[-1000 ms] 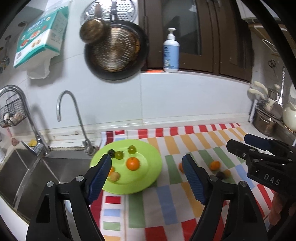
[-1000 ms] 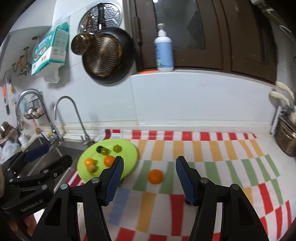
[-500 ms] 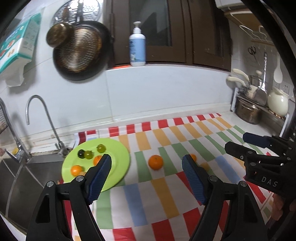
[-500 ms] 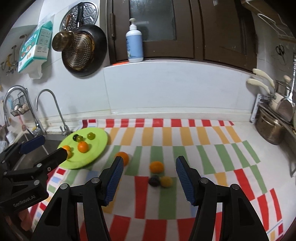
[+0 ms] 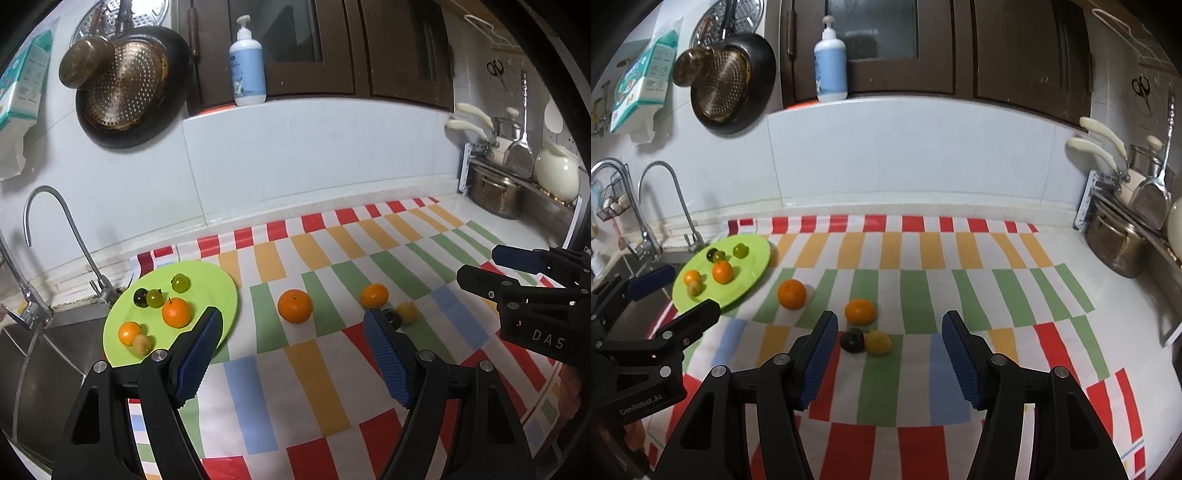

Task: Organize fruits
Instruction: 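Move left tool to the large orange while right tool approaches the mandarin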

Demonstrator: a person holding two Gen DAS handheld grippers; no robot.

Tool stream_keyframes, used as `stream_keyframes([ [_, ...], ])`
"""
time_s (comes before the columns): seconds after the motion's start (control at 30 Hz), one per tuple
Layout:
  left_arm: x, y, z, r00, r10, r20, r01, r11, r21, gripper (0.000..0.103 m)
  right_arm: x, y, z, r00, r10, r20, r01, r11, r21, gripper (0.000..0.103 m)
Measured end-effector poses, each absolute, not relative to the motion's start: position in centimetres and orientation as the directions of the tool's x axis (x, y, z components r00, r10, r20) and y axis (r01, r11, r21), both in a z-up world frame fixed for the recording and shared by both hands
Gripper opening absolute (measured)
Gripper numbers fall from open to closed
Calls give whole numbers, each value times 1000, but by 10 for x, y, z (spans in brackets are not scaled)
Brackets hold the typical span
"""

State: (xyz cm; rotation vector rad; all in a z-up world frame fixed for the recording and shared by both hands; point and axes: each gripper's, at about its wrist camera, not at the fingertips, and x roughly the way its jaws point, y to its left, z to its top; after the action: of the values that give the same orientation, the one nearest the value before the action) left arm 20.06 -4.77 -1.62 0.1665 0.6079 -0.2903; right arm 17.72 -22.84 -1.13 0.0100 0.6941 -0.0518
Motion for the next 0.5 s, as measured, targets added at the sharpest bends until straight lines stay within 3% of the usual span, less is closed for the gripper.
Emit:
stream_keyframes([
  [0.5, 241, -41, -41, 756, -233, -612, 354, 931, 83, 78, 224, -218, -41, 704, 20, -710, -13, 1000, 15, 60],
])
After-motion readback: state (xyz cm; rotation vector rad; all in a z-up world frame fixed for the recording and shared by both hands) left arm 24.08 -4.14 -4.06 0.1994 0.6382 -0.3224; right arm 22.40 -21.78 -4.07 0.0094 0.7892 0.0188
